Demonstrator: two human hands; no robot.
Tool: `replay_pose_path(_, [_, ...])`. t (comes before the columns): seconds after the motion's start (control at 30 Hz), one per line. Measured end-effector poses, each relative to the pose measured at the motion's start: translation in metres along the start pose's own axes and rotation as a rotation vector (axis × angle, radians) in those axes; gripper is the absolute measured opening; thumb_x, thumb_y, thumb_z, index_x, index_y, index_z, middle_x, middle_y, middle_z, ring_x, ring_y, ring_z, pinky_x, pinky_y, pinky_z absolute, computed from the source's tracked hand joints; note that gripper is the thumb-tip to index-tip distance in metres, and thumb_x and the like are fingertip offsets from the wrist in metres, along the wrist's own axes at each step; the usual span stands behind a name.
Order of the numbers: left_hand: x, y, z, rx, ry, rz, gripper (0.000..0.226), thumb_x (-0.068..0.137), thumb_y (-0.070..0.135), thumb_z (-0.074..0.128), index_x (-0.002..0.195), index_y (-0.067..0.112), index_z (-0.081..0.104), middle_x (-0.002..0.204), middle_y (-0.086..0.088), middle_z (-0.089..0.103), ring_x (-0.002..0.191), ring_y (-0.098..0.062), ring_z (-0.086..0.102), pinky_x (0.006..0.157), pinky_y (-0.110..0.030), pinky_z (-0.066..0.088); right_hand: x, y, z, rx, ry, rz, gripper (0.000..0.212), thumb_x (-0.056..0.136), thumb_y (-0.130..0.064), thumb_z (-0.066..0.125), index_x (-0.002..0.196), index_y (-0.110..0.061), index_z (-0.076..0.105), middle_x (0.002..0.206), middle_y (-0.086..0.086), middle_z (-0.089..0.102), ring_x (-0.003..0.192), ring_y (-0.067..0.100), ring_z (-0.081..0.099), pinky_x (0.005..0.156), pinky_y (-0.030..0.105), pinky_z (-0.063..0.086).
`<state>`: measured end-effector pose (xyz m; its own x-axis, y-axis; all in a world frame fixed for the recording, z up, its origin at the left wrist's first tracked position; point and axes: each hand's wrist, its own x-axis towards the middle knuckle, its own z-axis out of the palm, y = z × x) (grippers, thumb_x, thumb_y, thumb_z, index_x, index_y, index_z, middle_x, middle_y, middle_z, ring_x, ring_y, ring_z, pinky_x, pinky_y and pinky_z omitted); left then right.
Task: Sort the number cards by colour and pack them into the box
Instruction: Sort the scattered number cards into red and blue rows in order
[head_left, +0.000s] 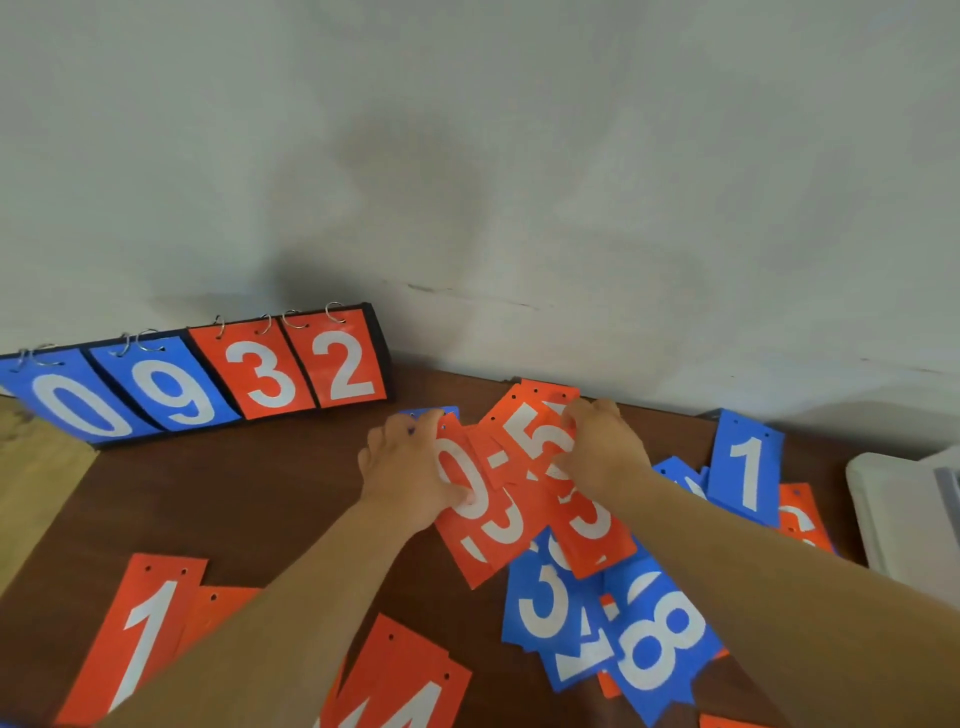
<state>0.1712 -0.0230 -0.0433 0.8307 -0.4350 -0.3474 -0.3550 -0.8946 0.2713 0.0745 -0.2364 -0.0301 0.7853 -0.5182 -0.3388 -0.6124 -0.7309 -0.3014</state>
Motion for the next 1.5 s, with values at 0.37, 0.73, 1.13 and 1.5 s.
replay_pose_path(0.37, [-0.011,0.002,0.0,-0.192,0.052,-0.046,0.087,0.072,0.044,0.087,0.142,0.037,0.036,0.133,0.001,0.045,0.118,-0.021,0.054,0.098,-0.04,0.052,-0.03,0.014,-0.016,0.217,0.039,0.01,0.015,0.091,-0.02,0.066,0.1,-0.028,0.057,0.092,-0.008,0.06,0.079,0.01,0.058,0.063,0.021,0.045])
replay_pose_path(0.73, [-0.07,0.008,-0.028,-0.831,0.101,-0.076,0.052,0.088,0.023,0.077,0.129,0.038,0.048,0.119,0.01,0.054,0.107,-0.013,0.06,0.084,-0.034,0.06,-0.092,0.006,-0.048,0.654,0.152,0.122,0.022,0.09,-0.019,0.071,0.108,-0.027,0.061,0.101,-0.006,0.067,0.085,0.01,0.065,0.062,0.022,0.051])
replay_pose_path(1.13, [-0.276,0.082,-0.054,-1.236,-0.064,-0.013,0.043,0.084,0.021,0.081,0.12,0.035,0.064,0.109,0.012,0.075,0.099,-0.009,0.073,0.09,-0.04,0.06,-0.282,0.046,-0.097,1.347,0.022,0.113,0.035,0.09,0.002,0.067,0.122,-0.011,0.06,0.104,0.016,0.074,0.095,0.032,0.074,0.087,0.049,0.058])
replay_pose_path(1.5, [-0.415,0.163,-0.033,-1.256,0.086,-0.005,0.062,0.079,0.006,0.083,0.111,0.057,0.066,0.129,0.012,0.061,0.113,-0.015,0.063,0.085,-0.041,0.061,-0.417,0.139,-0.124,0.919,0.349,-0.111,0.049,0.085,-0.018,0.077,0.118,-0.041,0.049,0.086,0.0,0.072,0.084,0.017,0.073,0.078,0.043,0.06])
